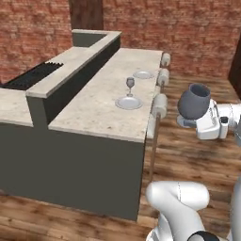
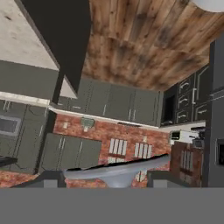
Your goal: Retrieve the wine glasses from the counter and place one next to each plate.
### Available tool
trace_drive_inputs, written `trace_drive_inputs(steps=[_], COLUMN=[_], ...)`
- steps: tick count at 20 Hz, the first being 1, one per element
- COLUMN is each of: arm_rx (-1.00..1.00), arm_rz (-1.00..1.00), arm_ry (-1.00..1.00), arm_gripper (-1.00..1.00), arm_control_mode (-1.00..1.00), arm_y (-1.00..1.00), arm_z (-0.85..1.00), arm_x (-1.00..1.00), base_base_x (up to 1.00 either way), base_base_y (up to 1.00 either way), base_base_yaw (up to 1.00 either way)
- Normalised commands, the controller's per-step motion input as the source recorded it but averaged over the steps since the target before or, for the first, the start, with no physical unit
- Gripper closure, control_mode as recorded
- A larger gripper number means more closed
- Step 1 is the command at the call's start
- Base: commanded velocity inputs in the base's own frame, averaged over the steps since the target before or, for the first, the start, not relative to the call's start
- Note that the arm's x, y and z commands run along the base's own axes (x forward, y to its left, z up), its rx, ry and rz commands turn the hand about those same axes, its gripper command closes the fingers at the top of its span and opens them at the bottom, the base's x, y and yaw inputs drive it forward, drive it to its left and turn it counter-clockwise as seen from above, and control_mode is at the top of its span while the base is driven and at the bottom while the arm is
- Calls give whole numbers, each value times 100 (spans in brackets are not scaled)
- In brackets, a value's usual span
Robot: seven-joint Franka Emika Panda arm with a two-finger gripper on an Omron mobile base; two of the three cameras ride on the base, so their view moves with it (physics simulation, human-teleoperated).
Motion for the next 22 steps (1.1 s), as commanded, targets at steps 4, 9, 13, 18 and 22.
trace_drive_inputs(steps=[4, 9, 13, 18, 22], arm_rx=[0, 0, 0, 0, 0], arm_rz=[0, 0, 0, 0, 0], arm_ry=[0, 0, 0, 0, 0], arm_gripper=[100, 100, 100, 100, 100], arm_control_mode=[100, 100, 100, 100, 100], arm_y=[0, 0, 0, 0, 0], arm_z=[0, 0, 0, 0, 0], arm_x=[0, 0, 0, 0, 0], base_base_x=[11, -70, -100, -78, -10], base_base_y=[-54, -92, -100, -100, -100], base_base_yaw=[81, 67, 61, 59, 45])
